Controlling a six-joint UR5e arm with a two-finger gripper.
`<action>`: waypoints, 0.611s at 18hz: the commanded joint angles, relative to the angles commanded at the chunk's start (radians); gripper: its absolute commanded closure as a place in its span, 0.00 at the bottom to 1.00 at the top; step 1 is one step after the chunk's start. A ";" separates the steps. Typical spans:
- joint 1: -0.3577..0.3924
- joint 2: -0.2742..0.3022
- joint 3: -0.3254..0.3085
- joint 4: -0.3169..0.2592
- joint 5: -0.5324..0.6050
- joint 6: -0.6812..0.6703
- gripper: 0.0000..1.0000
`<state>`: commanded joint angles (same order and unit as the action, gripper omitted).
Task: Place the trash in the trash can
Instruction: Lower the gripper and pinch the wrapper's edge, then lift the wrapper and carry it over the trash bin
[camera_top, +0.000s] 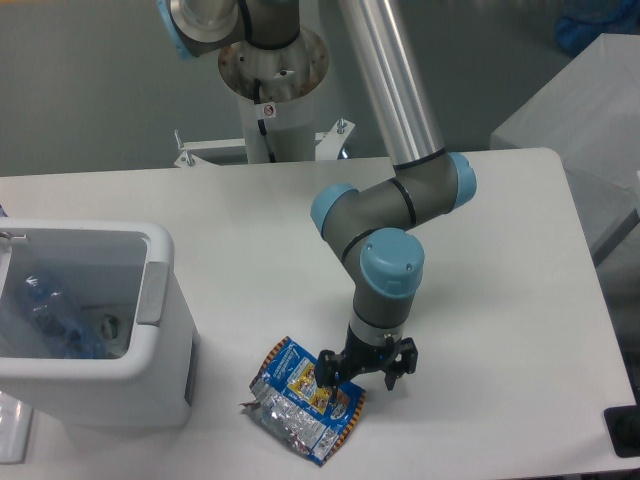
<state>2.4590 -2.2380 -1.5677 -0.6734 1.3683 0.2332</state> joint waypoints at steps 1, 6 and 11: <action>-0.008 -0.002 0.003 0.000 0.000 0.000 0.19; -0.015 0.000 -0.006 -0.002 -0.003 0.006 0.41; -0.025 0.001 -0.011 -0.003 0.000 -0.008 0.49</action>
<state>2.4344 -2.2365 -1.5785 -0.6765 1.3683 0.2255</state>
